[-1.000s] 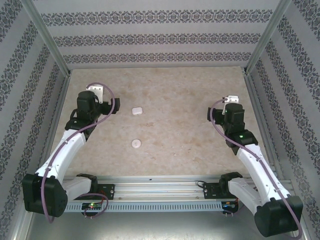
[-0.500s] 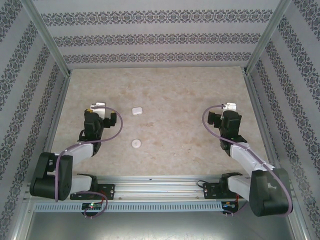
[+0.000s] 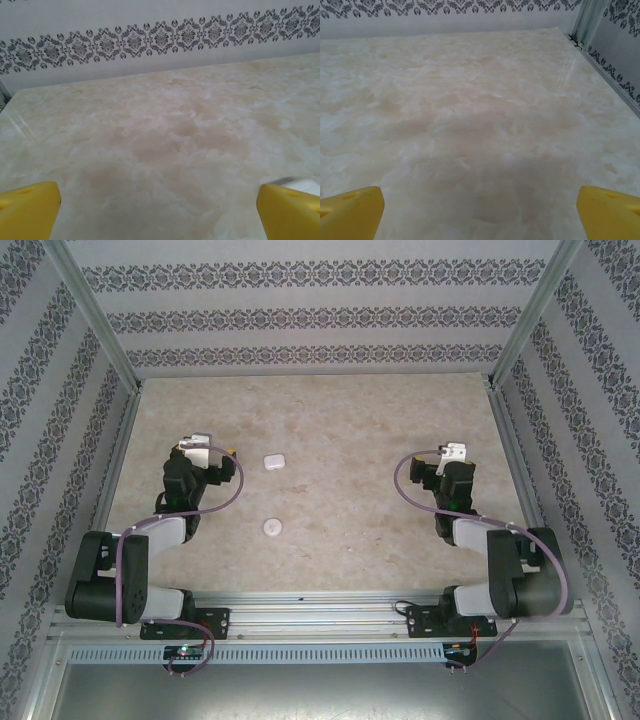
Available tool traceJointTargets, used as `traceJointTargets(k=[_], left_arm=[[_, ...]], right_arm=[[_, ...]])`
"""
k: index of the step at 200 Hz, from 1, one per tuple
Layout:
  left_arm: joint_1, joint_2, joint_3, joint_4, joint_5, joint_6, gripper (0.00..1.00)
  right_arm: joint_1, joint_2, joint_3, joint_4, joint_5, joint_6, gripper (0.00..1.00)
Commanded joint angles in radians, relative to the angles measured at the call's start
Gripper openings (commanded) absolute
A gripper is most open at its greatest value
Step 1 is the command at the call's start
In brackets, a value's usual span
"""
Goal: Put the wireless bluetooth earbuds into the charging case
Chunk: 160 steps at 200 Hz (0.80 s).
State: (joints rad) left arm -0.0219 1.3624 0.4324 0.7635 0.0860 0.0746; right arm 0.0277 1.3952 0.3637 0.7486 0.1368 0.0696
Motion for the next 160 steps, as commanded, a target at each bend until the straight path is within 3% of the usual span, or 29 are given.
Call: traceJointTargets(k=[1, 58, 123, 160], left_arm=[[0.022, -0.012, 0.033, -0.078, 0.065, -0.016, 1.00], [0.044, 0.017, 0.019, -0.112, 0.076, -0.052, 1.00], [0.045, 0.234, -0.083, 0.264, 0.056, -0.055, 1.00], [0.047, 0.221, -0.036, 0.147, 0.020, -0.073, 1.00]], right_arm=[[-0.014, 0.065, -0.001, 0.139, -0.031, -0.013, 0.98], [-0.012, 0.109, 0.016, 0.143, -0.055, -0.025, 0.98], [-0.010, 0.112, 0.017, 0.149, -0.052, -0.029, 0.98], [-0.009, 0.112, 0.015, 0.150, -0.051, -0.029, 0.98]])
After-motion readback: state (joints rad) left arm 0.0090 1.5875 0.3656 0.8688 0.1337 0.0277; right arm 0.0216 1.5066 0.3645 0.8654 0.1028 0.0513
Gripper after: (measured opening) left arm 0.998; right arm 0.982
